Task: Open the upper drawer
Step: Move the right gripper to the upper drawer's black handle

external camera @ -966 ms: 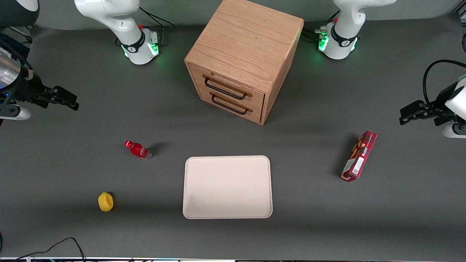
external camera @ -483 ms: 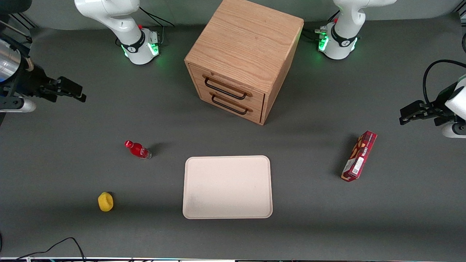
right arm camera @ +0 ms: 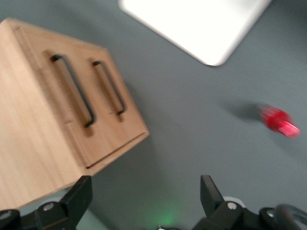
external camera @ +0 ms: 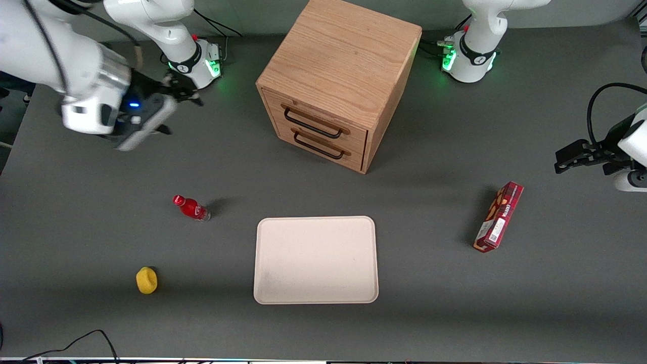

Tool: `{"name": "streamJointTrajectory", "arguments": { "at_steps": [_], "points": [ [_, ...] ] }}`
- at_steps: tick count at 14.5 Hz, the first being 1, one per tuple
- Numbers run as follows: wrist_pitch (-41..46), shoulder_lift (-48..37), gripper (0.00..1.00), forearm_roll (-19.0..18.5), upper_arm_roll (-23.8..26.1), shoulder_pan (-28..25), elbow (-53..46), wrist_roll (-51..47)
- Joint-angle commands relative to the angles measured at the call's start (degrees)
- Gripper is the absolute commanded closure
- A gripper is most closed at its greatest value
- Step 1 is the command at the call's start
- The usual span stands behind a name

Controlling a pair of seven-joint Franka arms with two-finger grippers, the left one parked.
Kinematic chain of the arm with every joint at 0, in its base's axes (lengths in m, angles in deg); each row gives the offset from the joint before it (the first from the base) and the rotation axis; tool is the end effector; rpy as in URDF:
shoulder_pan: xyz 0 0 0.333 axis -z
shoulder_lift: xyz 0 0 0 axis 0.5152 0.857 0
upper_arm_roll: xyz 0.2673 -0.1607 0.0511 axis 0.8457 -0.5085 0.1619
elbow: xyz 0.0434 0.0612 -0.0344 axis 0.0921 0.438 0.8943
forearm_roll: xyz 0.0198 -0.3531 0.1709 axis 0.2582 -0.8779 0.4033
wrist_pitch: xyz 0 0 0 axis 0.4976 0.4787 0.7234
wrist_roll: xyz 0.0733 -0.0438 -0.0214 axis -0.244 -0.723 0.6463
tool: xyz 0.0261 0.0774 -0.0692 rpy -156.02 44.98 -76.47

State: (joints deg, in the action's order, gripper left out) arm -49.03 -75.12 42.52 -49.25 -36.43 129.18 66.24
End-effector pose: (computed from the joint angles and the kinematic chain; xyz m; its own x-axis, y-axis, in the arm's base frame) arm 0.5207 0.2300 0.5996 0.7709 0.6353 -0.0467 0.5842 -0.7343 -0.3458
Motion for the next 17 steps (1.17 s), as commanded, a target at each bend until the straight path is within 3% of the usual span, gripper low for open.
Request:
{"name": "streamJointTrajectory", "arguments": {
  "at_steps": [1, 6, 9, 17],
  "points": [
    [-0.8, 7.3, 0.0, 2.1, 5.2, 0.3, -4.4, 8.9],
    [-10.0, 16.0, 0.0, 1.6, 13.7, -0.8, -4.2, 8.9],
    [-14.0, 20.1, 0.0, -1.2, 16.9, -1.3, -2.4, 8.6],
    [-22.7, 21.6, 0.0, -2.1, 17.7, -3.3, 5.1, 8.6]
  ]
}}
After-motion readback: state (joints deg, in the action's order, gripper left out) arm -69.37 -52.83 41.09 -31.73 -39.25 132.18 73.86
